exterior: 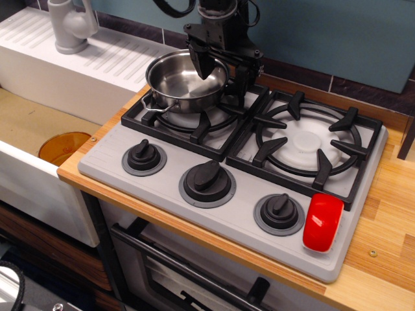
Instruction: End effector reaching pot or pan
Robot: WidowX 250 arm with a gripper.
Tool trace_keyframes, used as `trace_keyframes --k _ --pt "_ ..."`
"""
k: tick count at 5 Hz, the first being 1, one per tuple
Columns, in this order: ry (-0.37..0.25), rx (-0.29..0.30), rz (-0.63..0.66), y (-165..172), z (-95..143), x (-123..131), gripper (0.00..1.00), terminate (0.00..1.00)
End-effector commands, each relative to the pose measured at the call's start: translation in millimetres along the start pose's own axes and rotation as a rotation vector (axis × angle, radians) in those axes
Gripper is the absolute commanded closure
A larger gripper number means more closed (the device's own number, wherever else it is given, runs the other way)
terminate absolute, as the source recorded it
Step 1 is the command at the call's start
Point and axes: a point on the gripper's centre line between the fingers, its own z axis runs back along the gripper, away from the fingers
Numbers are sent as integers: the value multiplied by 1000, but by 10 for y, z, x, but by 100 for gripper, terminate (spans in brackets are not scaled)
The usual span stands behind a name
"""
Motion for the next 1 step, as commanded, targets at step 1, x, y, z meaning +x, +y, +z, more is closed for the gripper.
trace_keyframes --k 1 --pt "-57 -11 5 32 98 140 0 100"
